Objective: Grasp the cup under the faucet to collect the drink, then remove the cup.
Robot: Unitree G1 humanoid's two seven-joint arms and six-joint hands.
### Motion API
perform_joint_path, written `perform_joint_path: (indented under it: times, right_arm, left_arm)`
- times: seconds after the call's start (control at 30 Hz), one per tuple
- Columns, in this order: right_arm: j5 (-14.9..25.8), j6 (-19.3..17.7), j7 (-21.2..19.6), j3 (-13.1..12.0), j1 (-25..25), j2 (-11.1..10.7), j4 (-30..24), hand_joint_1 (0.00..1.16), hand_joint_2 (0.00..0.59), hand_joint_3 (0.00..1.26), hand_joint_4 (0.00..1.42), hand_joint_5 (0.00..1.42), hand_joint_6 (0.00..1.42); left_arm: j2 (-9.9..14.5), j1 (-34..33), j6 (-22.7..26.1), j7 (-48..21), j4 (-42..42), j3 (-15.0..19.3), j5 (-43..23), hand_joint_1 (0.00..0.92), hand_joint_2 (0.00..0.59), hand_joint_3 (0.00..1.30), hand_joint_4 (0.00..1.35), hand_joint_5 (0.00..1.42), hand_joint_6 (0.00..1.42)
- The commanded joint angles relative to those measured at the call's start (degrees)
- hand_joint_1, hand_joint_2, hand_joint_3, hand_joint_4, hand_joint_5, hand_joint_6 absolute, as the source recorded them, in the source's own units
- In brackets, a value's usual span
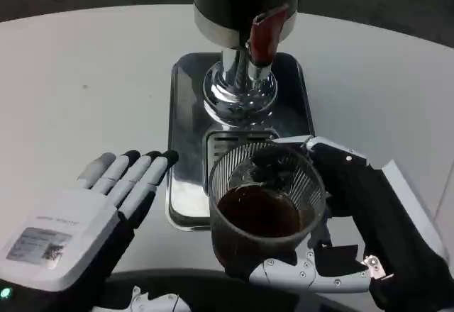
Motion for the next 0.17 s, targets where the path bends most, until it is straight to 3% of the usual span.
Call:
perform_joint_path:
  times: [0.03,0.17]
  right_arm:
    - [0.89,-1.13,-0.34,0.11,-0.13,0.47,-2.39,1.13,0.156,0.75,0.92,0.96,1.36]
    - [0.5,-1.2,-0.75,0.3,0.38,0.65,-2.49,1.12,0.153,0.75,0.92,0.96,1.37]
  left_arm:
    - [0.44,0.32,0.6,-1.14,-0.38,-0.31,-0.49,0.0,0.0,0.0,0.0,0.0,0.0]
    - [0.35,0.4,0.84,-1.36,-0.36,-0.47,-0.61,0.0,0.001,0.0,0.0,0.0,0.0]
